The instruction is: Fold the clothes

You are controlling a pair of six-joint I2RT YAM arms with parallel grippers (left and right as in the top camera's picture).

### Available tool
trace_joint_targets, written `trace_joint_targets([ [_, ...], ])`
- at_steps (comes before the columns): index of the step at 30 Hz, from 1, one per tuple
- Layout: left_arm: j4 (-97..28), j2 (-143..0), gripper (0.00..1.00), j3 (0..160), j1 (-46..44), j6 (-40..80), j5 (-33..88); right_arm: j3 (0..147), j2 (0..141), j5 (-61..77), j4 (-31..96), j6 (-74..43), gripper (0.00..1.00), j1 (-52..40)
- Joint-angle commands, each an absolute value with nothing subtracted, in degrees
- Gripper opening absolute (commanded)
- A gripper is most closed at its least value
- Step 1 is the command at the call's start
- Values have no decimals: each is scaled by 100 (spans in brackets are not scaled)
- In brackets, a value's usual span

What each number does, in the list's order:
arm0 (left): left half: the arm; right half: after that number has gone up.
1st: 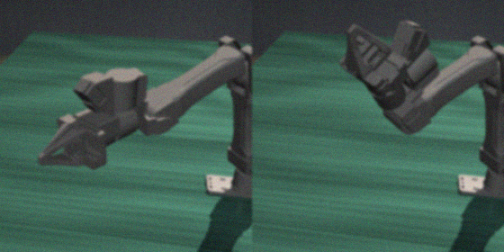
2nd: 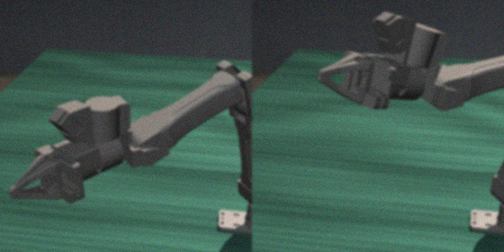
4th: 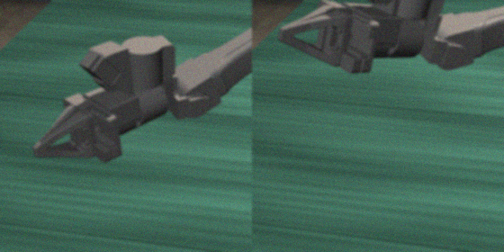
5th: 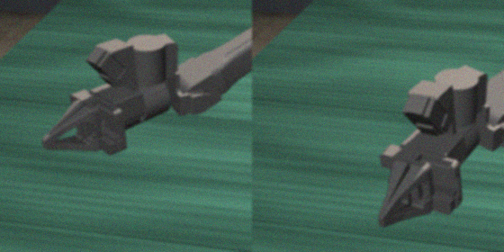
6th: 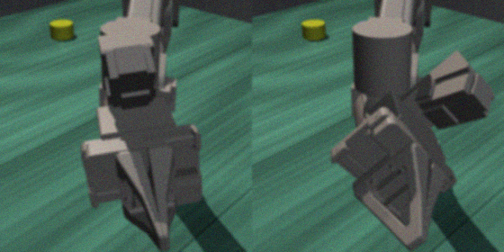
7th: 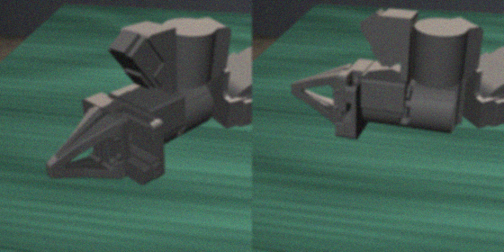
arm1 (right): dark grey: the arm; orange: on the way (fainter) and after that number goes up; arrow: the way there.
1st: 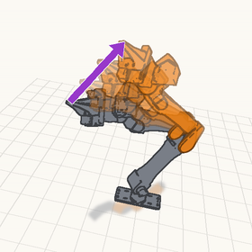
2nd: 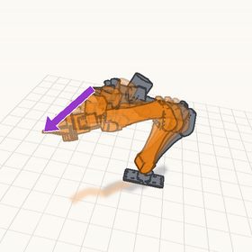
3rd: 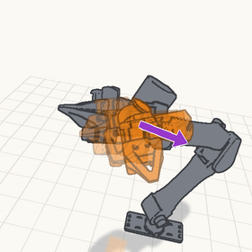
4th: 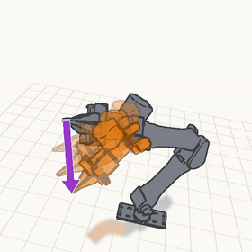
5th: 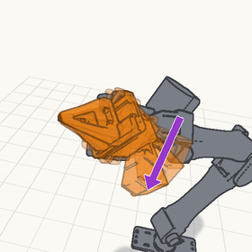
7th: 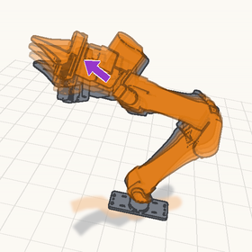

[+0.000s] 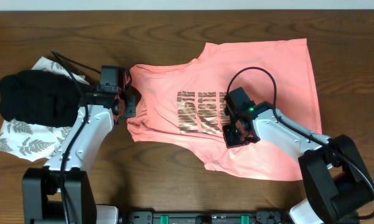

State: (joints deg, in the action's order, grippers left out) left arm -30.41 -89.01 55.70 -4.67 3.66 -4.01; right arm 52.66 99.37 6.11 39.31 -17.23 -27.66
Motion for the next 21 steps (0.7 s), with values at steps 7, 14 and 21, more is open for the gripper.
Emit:
trace_joint_targets([
  [7,-3544,-8986,32,5481,-484,89,845,4928,10235,-169,3981,-1822,1,-2744],
  [14,-3483,-8991,39,5186,-598,-16,862,4928,10235,-169,3946,-1822,1,-2744],
  [21,-3089,-9063,8,4604,-816,110,582,4928,10235,-167,3946,-1828,1,-2744],
])
